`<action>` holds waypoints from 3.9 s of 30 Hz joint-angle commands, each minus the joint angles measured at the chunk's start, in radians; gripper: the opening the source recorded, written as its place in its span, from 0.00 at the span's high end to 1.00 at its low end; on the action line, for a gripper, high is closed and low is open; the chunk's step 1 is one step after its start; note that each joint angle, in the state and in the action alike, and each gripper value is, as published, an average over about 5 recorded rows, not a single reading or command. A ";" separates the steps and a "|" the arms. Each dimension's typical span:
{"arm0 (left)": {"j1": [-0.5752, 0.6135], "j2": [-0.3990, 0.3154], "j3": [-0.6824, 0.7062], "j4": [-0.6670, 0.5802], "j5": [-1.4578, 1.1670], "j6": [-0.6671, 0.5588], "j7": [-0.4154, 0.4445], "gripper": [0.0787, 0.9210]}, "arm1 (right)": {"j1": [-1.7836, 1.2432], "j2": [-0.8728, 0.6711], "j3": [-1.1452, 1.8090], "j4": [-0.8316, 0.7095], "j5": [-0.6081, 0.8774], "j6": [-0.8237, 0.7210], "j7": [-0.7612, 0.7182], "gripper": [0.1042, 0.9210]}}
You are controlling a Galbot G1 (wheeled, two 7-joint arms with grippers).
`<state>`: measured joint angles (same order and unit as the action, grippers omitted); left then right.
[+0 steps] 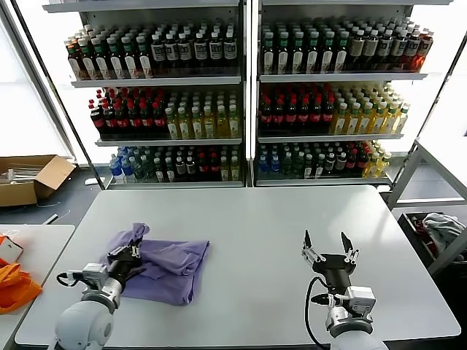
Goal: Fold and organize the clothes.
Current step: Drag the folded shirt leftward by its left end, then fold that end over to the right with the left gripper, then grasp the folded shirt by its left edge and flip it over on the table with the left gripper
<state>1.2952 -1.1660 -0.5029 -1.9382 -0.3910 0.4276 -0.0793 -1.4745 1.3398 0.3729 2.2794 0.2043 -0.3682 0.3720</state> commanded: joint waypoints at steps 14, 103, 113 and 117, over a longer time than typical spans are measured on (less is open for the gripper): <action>0.012 -0.112 0.205 -0.043 0.117 0.034 0.036 0.97 | -0.061 0.045 -0.020 -0.019 -0.018 0.030 0.003 0.12; 0.054 0.094 -0.062 0.182 -0.188 -0.063 0.136 0.34 | -0.033 0.028 -0.062 -0.048 -0.008 0.027 0.023 0.12; 0.055 0.081 -0.061 0.193 -0.172 -0.064 0.136 0.68 | -0.025 0.024 -0.057 -0.047 -0.005 0.027 0.021 0.12; 0.056 0.106 -0.078 0.192 -0.159 -0.077 0.125 0.81 | -0.023 0.022 -0.054 -0.046 -0.005 0.026 0.023 0.12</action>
<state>1.3479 -1.0814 -0.5649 -1.7499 -0.5631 0.3587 0.0541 -1.4994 1.3615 0.3177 2.2320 0.1990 -0.3415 0.3935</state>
